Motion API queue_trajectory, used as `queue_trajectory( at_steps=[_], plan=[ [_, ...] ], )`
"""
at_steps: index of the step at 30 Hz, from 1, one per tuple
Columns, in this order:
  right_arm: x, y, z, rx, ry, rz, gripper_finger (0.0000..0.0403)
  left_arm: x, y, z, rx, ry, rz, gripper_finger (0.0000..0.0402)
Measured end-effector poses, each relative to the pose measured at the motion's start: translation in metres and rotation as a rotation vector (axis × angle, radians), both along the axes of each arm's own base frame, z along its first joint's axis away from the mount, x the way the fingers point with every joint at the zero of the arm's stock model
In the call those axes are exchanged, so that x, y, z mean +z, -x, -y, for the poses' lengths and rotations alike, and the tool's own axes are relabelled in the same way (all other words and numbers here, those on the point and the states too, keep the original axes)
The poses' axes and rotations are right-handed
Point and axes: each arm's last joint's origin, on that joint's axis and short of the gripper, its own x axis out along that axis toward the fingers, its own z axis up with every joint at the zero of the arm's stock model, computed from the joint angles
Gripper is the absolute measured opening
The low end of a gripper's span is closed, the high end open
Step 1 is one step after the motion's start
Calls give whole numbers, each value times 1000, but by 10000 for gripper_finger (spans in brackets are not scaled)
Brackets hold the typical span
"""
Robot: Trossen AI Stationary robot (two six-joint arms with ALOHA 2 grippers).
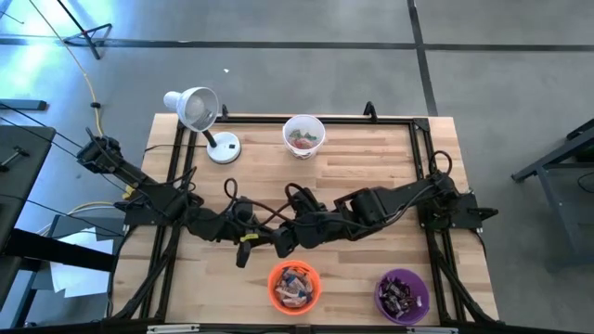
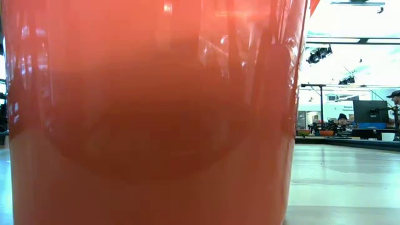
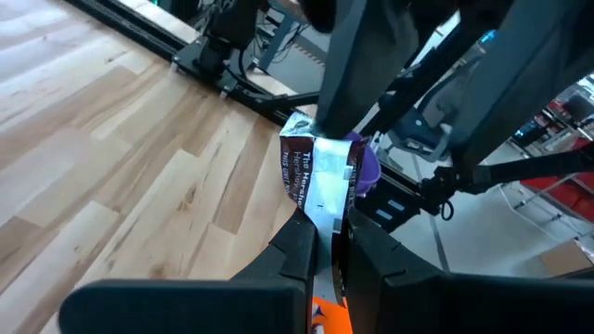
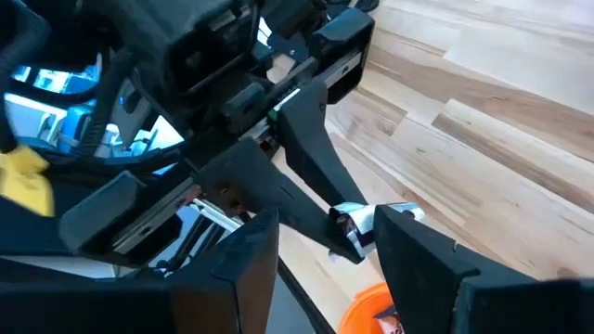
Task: Organize candy in baskets
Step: Put the dark brown chocolate bar into the dark purple bucket
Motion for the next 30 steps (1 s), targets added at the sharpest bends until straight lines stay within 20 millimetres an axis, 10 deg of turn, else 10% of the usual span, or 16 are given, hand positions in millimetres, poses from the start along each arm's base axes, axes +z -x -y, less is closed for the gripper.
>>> queue_trajectory(
  at_steps=[30],
  plan=[
    [-8, -8, 21, -35, 40, -55, 172, 11, -1, -3, -31, -67, -10, 19]
  ],
)
